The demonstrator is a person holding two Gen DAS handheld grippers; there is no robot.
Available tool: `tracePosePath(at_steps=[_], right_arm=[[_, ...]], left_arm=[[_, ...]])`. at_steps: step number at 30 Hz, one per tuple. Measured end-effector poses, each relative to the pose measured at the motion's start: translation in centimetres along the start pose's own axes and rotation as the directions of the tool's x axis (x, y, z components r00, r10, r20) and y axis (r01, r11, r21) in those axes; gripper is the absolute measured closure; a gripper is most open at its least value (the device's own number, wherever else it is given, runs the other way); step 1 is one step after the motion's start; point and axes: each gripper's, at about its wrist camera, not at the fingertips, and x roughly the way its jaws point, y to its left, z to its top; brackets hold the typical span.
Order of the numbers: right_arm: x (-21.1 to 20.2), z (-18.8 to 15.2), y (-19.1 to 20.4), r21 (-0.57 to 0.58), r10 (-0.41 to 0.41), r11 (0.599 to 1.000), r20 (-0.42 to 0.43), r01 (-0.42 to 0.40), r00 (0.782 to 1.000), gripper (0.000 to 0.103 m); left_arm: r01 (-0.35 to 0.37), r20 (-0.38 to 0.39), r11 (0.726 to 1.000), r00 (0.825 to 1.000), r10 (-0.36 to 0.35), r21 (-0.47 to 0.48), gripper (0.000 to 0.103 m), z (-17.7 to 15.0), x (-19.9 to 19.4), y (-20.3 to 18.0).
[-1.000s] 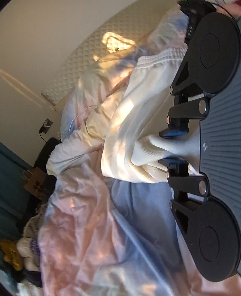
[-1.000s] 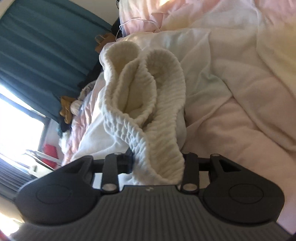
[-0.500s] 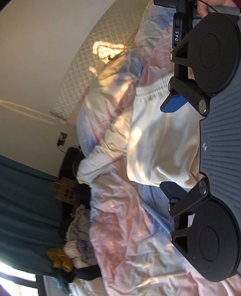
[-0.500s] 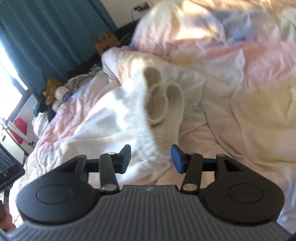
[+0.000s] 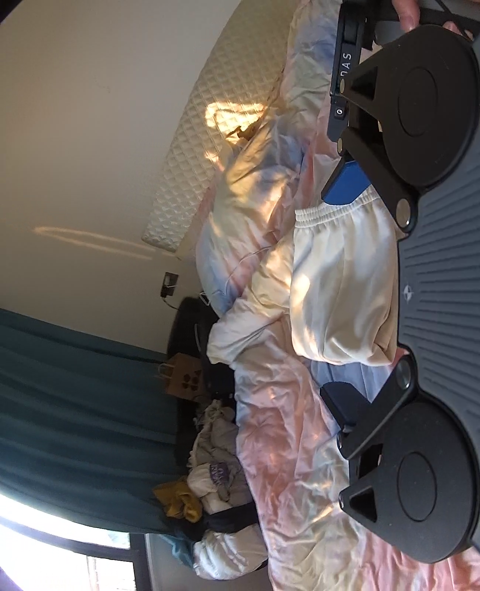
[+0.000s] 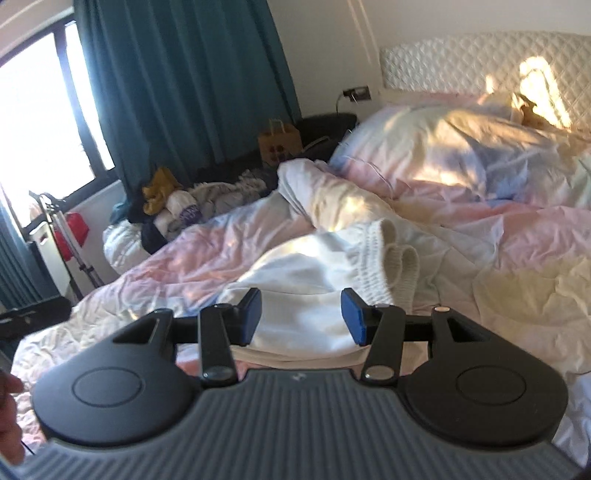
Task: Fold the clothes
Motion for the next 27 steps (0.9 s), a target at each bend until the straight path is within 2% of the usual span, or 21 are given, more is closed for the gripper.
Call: tracePosePath(at_steps=[3, 8, 10, 12, 14, 18, 19, 20, 21, 27], right_arm=[[-1.5, -0.7, 1.8, -0.041, 0.014, 0.999, 0.019, -0.013, 1.0, 0.047], [-3.1, -2.2, 4.1, -0.099, 0.012, 0.995, 0.04, -0.008, 0.999, 0.045], [-3.5, -2.7, 4.9, -0.124, 0.004, 0.992, 0.054, 0.003, 0.999, 0.041], [-3.7, -3.0, 5.5, -0.139, 0.0, 0.99, 0.062, 0.009, 0.998, 0.033], [-3.7, -3.1, 5.9, -0.147, 0.0, 0.989, 0.056, 0.008, 0.998, 0.027], [-3.9, -2.9, 6.4, -0.162, -0.023, 0.986, 0.065, 0.033, 0.998, 0.025], [-3.9, -2.8, 6.6, -0.17, -0.038, 0.984, 0.064, 0.048, 0.997, 0.021], [-3.9, -2.7, 6.7, -0.176, -0.051, 0.982, 0.062, 0.062, 0.997, 0.008], [-3.9, -2.6, 6.7, -0.173, -0.059, 0.983, 0.056, 0.067, 0.997, 0.0], [-4.2, -2.4, 6.4, -0.178, -0.073, 0.981, 0.059, 0.082, 0.996, 0.0]], left_arm=[[-0.025, 0.012, 0.999, 1.0, 0.024, 0.034, 0.0, -0.7, -1.7, -0.5], [-0.054, 0.026, 0.998, 0.998, 0.053, 0.045, 0.0, -2.0, -3.8, -0.1], [-0.054, 0.025, 0.998, 0.998, 0.054, 0.032, 0.0, -2.2, -4.2, 0.3], [-0.066, 0.024, 0.998, 0.998, 0.065, 0.021, 0.0, -2.3, -4.3, 0.7], [-0.082, 0.031, 0.996, 0.996, 0.08, 0.042, 0.0, -2.3, -4.6, 0.6], [-0.092, 0.052, 0.994, 0.995, 0.089, 0.065, 0.0, -2.3, -5.0, 0.3], [-0.098, 0.056, 0.993, 0.994, 0.094, 0.069, 0.0, -2.3, -5.1, 0.2], [-0.104, 0.058, 0.992, 0.993, 0.1, 0.072, 0.0, -2.3, -5.1, 0.2], [-0.11, 0.055, 0.991, 0.993, 0.106, 0.075, 0.0, -2.3, -5.1, 0.2], [-0.135, 0.032, 0.988, 0.991, 0.133, 0.069, 0.0, -2.3, -4.7, 0.6]])
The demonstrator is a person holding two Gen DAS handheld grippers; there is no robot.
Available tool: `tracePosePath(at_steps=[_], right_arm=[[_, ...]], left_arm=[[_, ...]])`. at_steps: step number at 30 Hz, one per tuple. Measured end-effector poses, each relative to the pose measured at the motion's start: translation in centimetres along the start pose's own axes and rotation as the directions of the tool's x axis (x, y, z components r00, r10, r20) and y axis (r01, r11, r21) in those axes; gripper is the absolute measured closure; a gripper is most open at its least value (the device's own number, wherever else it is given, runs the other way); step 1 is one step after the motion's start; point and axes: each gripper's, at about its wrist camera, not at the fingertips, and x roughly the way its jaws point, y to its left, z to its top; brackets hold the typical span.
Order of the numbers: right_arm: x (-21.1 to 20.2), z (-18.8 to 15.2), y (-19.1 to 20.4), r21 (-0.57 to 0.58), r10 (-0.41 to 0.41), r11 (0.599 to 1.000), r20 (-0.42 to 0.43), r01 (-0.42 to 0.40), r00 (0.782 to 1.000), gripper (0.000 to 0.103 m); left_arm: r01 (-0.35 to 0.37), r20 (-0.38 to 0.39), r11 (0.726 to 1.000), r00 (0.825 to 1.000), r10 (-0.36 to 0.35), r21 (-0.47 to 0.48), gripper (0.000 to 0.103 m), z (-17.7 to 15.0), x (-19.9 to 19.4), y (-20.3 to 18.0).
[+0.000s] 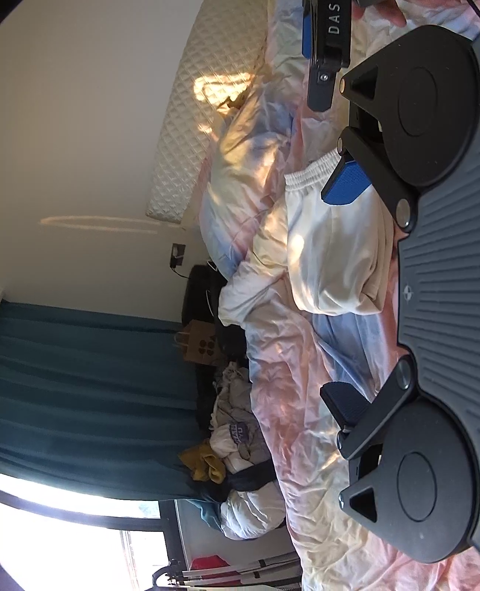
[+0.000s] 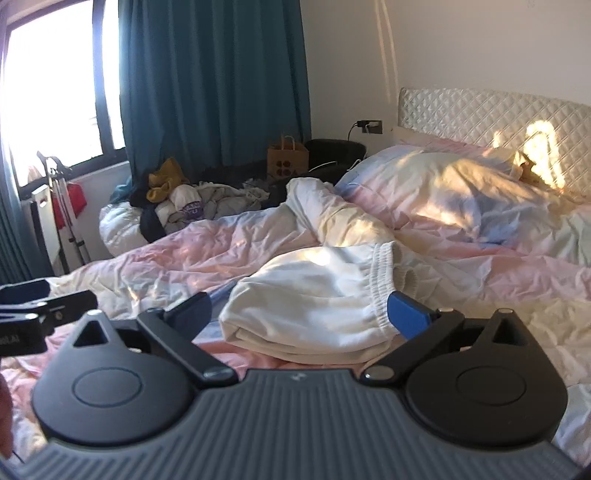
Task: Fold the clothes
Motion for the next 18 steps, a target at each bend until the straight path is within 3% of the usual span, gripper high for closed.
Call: tracePosePath(at_steps=[18], right_arm=[[-0.56, -0.03, -0.35, -0.042, -0.051, 0.998, 0.003, 0.052, 0.999, 0.0]], left_arm=[[0.011, -0.005, 1.0, 1.0, -0.011, -0.003, 0.0, -0.14, -0.05, 0.51]])
